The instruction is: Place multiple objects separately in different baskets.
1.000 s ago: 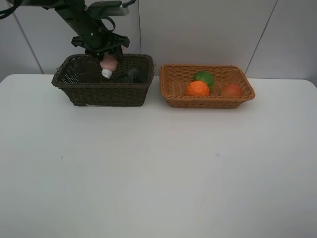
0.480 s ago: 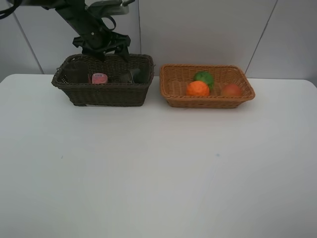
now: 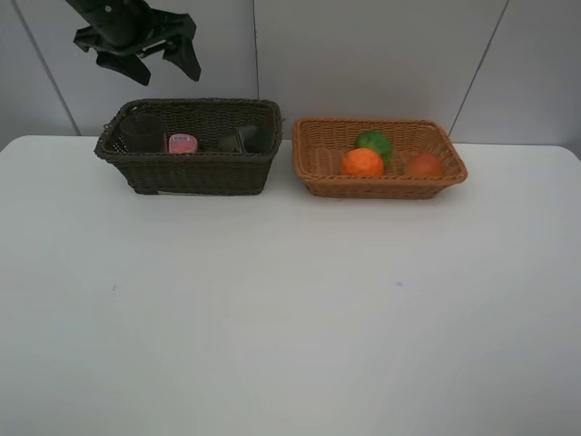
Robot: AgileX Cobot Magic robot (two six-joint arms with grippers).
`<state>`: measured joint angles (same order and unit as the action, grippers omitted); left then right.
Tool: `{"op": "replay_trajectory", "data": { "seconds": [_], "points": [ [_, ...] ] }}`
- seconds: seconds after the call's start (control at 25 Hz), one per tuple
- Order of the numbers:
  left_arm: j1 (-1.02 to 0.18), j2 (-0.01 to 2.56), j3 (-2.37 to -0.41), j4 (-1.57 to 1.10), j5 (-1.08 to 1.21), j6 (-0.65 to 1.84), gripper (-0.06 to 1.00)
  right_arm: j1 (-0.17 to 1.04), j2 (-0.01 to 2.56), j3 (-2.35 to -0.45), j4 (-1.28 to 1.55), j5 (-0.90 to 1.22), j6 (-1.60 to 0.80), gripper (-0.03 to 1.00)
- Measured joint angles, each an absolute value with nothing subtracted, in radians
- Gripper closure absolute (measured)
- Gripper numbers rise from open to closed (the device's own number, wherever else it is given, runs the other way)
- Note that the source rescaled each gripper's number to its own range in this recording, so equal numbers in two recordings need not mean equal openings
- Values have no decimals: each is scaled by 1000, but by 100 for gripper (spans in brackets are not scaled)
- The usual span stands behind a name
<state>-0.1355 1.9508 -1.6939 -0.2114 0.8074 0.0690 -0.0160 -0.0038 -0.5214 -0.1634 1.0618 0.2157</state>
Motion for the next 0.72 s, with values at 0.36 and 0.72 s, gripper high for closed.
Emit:
{"op": "replay_trajectory", "data": {
  "seconds": [0.36,0.72],
  "points": [
    [101,1444,-1230,-160,799,85,-6,-16,-4,-521,-163,1062,216,10],
    [113,876,-883,-172,845,89,-6,-16,-4,-521,-163,1062,216,10]
  ]
}}
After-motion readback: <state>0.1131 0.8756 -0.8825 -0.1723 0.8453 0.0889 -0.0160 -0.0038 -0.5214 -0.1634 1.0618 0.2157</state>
